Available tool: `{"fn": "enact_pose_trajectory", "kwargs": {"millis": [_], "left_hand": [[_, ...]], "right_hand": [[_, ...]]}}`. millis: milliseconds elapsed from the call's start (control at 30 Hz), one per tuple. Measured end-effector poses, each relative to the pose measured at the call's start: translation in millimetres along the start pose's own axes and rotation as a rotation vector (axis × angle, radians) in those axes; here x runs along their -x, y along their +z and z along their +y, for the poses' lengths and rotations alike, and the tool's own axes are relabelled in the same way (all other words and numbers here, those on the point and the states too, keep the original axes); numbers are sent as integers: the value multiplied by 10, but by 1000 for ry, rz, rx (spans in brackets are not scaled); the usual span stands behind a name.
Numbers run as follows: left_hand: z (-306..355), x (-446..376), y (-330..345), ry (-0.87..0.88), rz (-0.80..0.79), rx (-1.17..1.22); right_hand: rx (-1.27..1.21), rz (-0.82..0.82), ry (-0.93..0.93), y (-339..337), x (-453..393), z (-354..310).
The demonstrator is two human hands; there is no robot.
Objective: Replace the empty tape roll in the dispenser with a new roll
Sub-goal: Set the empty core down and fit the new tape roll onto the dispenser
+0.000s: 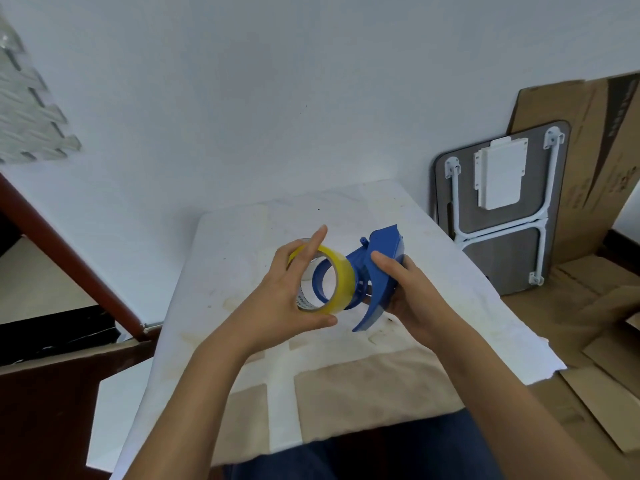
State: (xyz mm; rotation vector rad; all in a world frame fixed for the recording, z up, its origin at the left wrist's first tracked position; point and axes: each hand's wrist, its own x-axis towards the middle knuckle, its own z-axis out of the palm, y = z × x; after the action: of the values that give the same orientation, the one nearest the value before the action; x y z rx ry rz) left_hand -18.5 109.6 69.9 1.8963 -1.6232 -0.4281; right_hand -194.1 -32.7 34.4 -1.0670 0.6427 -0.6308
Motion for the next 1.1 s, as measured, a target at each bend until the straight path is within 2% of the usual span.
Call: {"fn": "enact_pose_trajectory", "kwargs": {"millis": [300, 400, 767, 867, 967, 1100], "left_hand": [[68, -90, 118, -31, -12, -4], [76, -102, 205, -4, -2, -82], [67, -54, 446, -66, 210, -178], [100, -48, 494, -84, 197, -194], [132, -44, 416, -163, 84, -32], [109, -16, 198, -401, 4, 407]], "right_hand": [[-28, -7, 0, 66, 40, 49], [-11, -40, -31, 107, 43, 44], [-70, -64, -40, 87, 28, 138], [-71, -43, -16, 86, 34, 163], [-101, -44, -11, 39, 40, 164], [-126, -139, -26, -67, 76, 117]]}}
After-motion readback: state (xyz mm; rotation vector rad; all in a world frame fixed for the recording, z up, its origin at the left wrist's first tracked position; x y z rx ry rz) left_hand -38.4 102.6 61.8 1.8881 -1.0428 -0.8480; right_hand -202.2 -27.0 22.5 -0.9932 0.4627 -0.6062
